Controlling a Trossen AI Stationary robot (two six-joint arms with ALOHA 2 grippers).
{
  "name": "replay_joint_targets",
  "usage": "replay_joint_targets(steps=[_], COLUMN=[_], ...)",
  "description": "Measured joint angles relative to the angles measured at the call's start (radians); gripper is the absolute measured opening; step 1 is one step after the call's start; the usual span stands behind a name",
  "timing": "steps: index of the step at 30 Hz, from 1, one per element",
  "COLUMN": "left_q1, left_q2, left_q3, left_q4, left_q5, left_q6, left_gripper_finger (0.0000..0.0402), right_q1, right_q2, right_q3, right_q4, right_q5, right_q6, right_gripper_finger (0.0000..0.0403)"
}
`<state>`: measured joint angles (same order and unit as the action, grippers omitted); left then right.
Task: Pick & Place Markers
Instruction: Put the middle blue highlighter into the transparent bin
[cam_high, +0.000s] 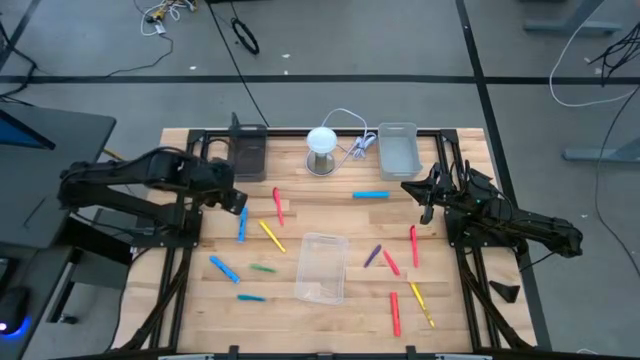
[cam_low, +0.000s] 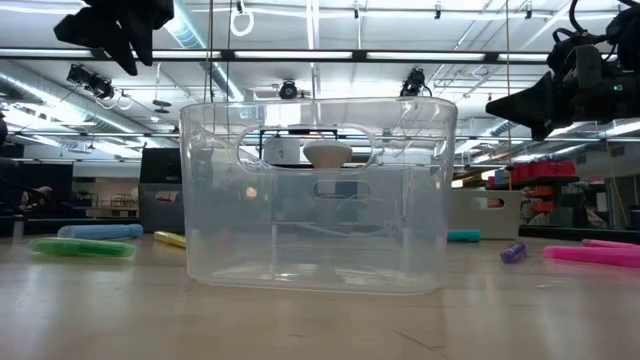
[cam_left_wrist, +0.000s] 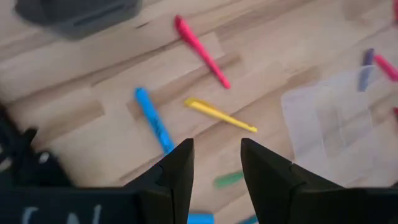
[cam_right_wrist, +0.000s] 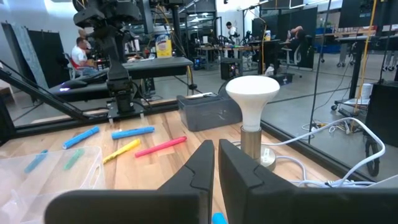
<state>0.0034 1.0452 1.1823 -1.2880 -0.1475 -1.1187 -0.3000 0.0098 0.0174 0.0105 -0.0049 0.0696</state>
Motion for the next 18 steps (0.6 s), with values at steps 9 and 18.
replay_joint_targets(steps=[9,18], left_q1=[0.051,0.13], left_q2=[0.076,0.145], left_q3=[0.068,0.069], left_q4=[-0.102,-0.178], left_q5=[0.07,0.145], left_q6=[-0.109,-0.127], left_gripper_finger=[0.0138,0.0138], right_q1=[0.0,0.0], right_q2=[0.0,0.0], right_q3=[0.0,0.0], right_q4=[0.0,0.0], right_q5=[0.0,0.0], right_q6=[0.0,0.0], right_gripper_finger=[0.0029,0.0029])
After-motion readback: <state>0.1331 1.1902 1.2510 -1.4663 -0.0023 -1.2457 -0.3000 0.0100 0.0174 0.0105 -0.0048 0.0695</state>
